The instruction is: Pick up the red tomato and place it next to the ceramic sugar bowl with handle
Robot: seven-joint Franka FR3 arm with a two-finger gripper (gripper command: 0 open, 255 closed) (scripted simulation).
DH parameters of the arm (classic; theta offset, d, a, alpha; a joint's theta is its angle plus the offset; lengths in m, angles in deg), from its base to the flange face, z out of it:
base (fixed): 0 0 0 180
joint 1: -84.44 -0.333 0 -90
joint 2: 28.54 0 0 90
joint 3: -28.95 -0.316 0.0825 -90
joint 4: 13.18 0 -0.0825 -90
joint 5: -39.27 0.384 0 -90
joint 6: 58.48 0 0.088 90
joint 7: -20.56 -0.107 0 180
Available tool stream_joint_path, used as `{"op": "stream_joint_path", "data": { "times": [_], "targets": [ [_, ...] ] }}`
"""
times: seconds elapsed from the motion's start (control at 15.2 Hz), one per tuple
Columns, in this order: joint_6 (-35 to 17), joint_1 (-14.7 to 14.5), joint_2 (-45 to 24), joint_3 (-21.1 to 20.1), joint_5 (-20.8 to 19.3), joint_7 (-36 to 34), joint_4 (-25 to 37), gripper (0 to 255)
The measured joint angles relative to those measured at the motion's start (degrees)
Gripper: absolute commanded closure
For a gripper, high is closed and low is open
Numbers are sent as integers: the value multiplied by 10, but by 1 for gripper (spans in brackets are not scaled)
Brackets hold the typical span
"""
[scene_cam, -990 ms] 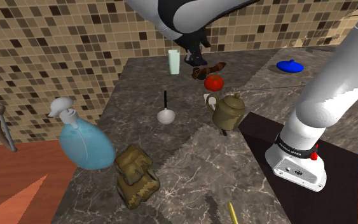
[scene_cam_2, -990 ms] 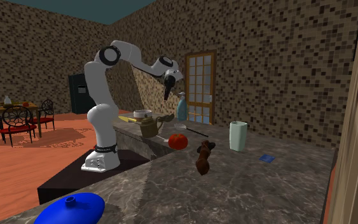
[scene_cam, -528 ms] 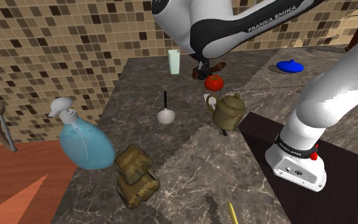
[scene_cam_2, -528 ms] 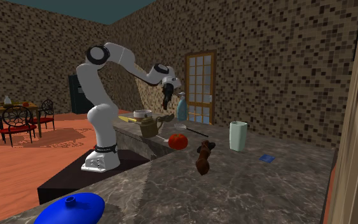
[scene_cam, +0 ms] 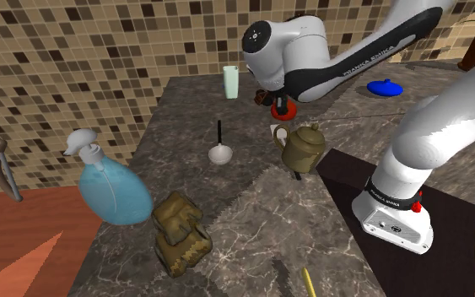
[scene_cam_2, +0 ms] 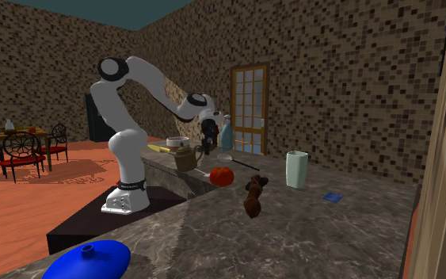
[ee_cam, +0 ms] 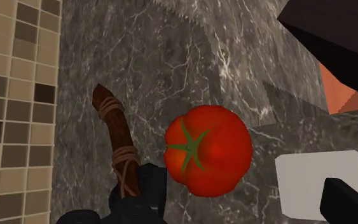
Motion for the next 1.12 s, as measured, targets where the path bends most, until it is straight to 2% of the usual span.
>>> {"op": "stream_joint_path", "data": {
  "times": [0.33,0.46,0.86,1.12],
  "targets": [
    [-141,32,-9,46,-86,2,-74,0],
    [-169,46,-23,55,-112,-4,-78,0],
    [-213,78,-59,68,-171,-33,-85,0],
    [-218,82,-65,69,-179,-37,-84,0]
  ]
}}
